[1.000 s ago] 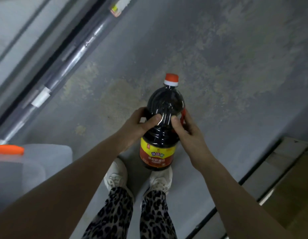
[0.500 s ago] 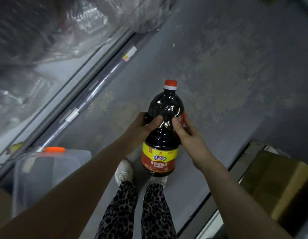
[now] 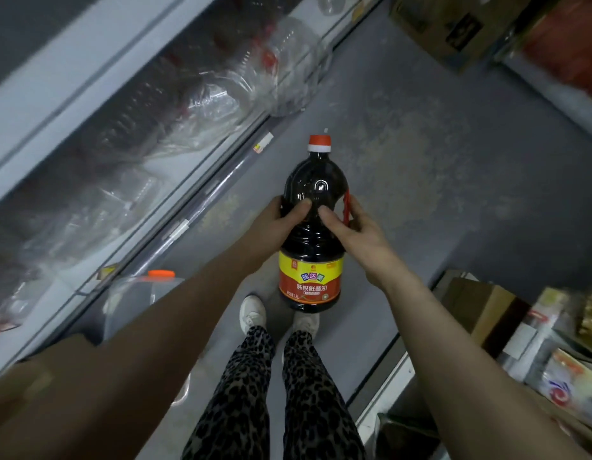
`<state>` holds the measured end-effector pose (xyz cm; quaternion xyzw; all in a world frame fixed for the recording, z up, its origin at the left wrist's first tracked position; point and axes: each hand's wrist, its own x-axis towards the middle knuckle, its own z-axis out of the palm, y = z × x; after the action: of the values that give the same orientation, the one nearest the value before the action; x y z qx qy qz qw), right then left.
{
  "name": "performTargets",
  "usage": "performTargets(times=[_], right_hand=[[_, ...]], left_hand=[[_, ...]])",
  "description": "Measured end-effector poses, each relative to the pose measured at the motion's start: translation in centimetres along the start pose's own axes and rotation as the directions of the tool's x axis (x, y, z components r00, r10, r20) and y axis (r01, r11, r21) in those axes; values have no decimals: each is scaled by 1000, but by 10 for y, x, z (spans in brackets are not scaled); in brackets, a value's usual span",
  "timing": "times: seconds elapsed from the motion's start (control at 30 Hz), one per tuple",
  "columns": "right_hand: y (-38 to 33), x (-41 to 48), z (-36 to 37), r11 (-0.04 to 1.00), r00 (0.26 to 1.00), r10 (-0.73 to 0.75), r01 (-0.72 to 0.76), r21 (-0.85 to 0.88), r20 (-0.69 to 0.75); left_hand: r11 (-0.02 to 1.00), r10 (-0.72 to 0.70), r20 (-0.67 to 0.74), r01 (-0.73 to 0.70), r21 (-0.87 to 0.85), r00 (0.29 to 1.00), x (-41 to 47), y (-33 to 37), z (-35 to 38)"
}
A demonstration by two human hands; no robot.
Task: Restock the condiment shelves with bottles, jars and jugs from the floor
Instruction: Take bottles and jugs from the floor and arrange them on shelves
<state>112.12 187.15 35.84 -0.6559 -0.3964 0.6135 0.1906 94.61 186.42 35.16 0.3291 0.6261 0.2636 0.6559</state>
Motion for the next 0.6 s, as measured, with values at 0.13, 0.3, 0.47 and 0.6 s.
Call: performTargets(times=[0.13, 0.3, 0.47, 0.6], right_hand=[[-34, -33, 2, 999, 999, -11, 9, -50, -39], [-74, -73, 1, 996, 995, -81, 79, -46, -51], [-114, -105, -1, 985, 986, -163, 160, -64, -32], [-147, -127, -6, 973, 975, -219, 217, -81, -22]], left_hand=[[999, 43, -34, -42, 14, 999, -36, 33, -3], [997, 83, -74, -83, 10, 994, -82, 73, -12], [988, 153, -106, -155, -14, 983, -120, 110, -19], [976, 212, -132, -216, -17, 968, -148, 142, -24]])
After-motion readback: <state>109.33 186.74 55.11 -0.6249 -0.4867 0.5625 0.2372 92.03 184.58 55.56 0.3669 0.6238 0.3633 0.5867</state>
